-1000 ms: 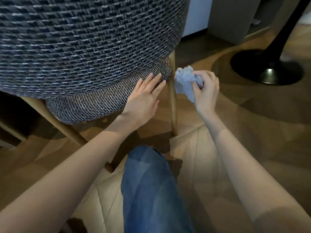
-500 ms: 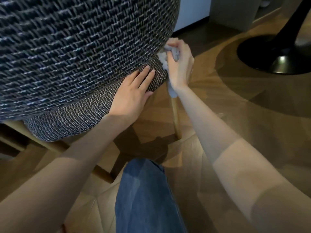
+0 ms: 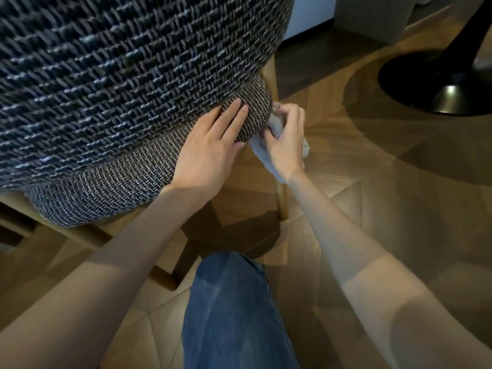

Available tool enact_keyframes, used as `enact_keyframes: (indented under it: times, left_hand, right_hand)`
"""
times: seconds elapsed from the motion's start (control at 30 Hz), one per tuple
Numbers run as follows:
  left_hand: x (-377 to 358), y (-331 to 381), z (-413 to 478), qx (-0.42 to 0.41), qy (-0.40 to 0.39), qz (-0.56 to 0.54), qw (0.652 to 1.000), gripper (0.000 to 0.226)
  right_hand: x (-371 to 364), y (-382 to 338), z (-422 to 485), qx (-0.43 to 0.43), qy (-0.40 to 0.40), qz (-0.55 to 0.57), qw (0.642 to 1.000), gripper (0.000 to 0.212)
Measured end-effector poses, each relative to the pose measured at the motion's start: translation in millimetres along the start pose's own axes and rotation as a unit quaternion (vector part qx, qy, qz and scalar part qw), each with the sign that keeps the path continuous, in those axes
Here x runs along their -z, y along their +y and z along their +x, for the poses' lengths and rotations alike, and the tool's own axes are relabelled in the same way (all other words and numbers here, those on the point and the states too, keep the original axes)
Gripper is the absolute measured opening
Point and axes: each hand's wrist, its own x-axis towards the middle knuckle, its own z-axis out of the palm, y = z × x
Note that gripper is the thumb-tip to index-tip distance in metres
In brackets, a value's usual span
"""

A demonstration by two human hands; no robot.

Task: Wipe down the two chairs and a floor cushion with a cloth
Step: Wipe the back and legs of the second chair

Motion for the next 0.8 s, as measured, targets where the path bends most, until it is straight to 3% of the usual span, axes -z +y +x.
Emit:
enact_keyframes:
  times: [0.17,0.23,0.37,0.47,0.57,0.67,0.8]
  left_hand:
    - [-0.5,-1.1,-0.4,0.001,0.011,-0.015,1.000,0.054]
    - [-1.6,-1.2,-0.7,0.005,0.009,-0.019,1.000,0.055]
    - [-4.7,-2.5,-1.5,0.009,0.009,-0.016,1.000,0.056]
    - [-6.0,-2.3,-1.2,0.008,0.007,-0.009,1.000,0.056]
    - [-9.0,-2.4,-1.3,0.012,0.011,0.002,1.000,0.057]
    - [-11.0,-3.3,-2.0,0.008,0.020,0.008,1.000,0.057]
    - [-11.1,-2.5,-2.2,0.005,0.034,-0.008,0.999,0.056]
  right_hand:
    - [-6.3,22.7,-18.5,-0.036,-0.014,-0.054,0.998,0.033]
    - [-12.7,33.9,-27.7,-0.097,-0.034,0.001,0.995,0.026]
    - [-10.5,59.6,-50.9,-0.193,-0.056,-0.061,0.978,0.020]
    - [-5.1,74.2,-69.6,-0.292,-0.110,-0.050,0.949,0.025]
    - [-5.9,75.1,-74.4,-0.347,-0.094,-0.025,0.933,0.049]
    - [-6.4,52.3,-48.7,-0.218,-0.032,-0.024,0.975,0.033]
    - [-11.1,16.9,-8.5,-0.095,0.003,-0.013,0.995,0.005]
